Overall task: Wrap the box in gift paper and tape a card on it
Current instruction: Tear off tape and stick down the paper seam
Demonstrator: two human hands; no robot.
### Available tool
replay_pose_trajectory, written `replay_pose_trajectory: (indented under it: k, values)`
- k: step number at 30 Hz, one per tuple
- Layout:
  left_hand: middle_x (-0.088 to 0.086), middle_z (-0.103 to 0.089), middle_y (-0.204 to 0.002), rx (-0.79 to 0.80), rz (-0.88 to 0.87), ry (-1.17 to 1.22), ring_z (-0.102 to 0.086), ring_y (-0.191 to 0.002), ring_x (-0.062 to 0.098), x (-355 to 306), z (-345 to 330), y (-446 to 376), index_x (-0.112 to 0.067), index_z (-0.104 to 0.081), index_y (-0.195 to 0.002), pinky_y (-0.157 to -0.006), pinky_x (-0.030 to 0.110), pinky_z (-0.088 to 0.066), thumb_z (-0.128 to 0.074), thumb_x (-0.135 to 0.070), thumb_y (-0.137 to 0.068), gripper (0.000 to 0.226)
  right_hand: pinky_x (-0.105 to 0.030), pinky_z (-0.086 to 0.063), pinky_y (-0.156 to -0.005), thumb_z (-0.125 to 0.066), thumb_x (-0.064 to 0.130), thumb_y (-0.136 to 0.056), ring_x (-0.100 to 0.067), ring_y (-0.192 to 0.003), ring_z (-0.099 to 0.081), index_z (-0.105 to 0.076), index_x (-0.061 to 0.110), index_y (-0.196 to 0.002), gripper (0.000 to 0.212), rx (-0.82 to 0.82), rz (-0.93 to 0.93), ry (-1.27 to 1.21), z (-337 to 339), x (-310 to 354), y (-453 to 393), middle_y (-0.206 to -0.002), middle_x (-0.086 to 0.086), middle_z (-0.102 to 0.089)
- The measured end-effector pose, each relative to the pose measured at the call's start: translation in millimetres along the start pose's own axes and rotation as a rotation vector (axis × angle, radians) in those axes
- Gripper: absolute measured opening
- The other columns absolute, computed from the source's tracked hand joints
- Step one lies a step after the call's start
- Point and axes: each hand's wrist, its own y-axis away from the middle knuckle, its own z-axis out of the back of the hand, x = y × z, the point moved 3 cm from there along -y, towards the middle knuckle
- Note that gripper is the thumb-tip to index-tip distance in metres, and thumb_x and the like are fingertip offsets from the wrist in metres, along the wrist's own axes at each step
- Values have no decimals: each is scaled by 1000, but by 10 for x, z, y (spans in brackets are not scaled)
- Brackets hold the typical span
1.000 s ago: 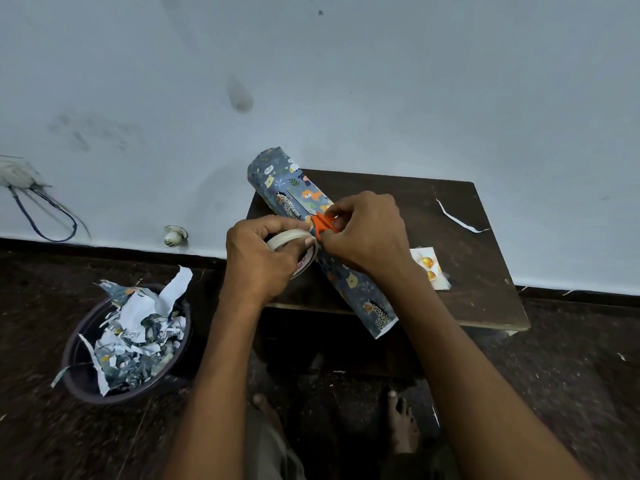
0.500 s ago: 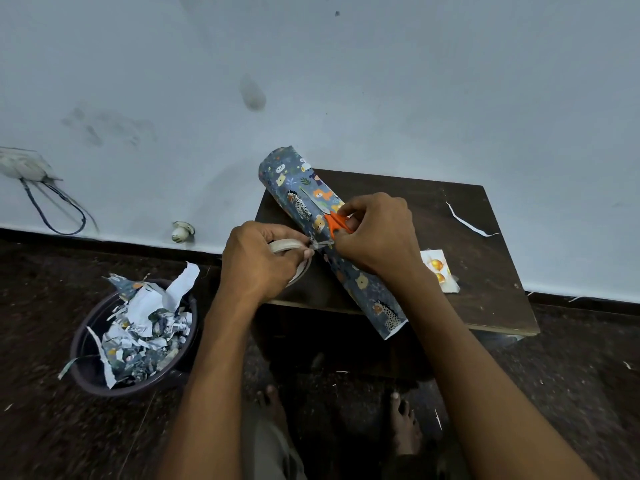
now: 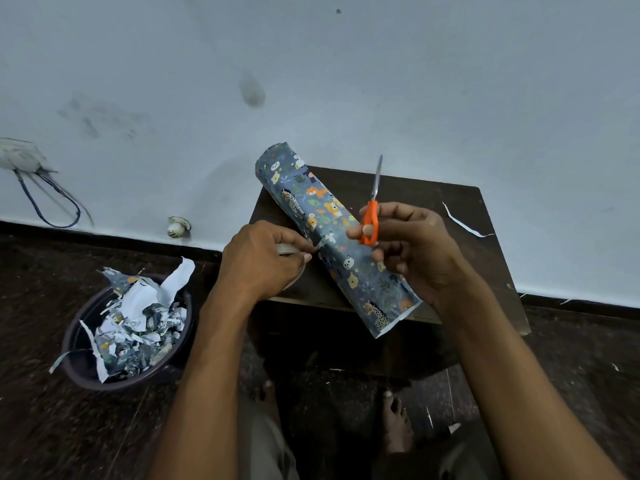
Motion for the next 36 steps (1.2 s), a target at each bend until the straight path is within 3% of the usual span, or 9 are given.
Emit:
replay_pose_trajectory:
  k: [9,18,20,23,31,36]
  values:
    - [-28,-64,-67,24,10,-44,-64,-83,2,-68,46,-4,-50,-69,-66,-71,22,-45,-80,-31,-81,27,-17,-34,-33,-67,-1,-88,-14,-46,-48,-74,0,-106,20,168,-164,230,-77,27,214,-79,-18,-70]
    - [-21,-69,-77,-2,23,-25,-65,-88,5,-105,46,-13,-40,-79,-83,-78,25,-49,-79,-32,-83,7,-21,-42,-37,-62,-2,-88,-14,-44,-50,-76,3,-92,15,191,-316,482,-178,-36,321,-74,-17,-72]
    - [-22,-69,-77,-2,27,-26,-65,-88,5,-104,43,-23,-40,-79,-83,-79,25,-50,-78,-33,-82,7,-22,-44,-38,-69,6,-87,-15,-45,-51,-76,4,-93,10,201,-326,486,-169,-48,327,-74,-18,-72]
    - [-20,-72,-82,-9,36,-17,-66,-90,5,-94,44,-24,-40,-79,-83,-80,26,-51,-78,-33,-82,6,-23,-45,-39,-76,20,-84,-17,-45,-53,-76,4,-94,20,209,-331,471,-166,-54,325,-71,-19,-69]
    - [-18,-72,-78,-34,42,-19,-65,-83,6,-88,59,-36,-40,-80,-84,-71,25,-46,-77,-35,-82,6,-21,-40,-37,-67,23,-93,-17,-46,-51,-75,-1,-102,26,234,-387,410,-191,-105,293,-74,-18,-69]
    - [-17,-74,-84,-31,31,-33,-66,-86,5,-82,55,-43,-39,-80,-86,-76,26,-51,-77,-36,-82,5,-20,-39,-35,-66,25,-95,-19,-44,-54,-71,-6,-106,33,241,-426,383,-238,-142,258,-75,-20,-70]
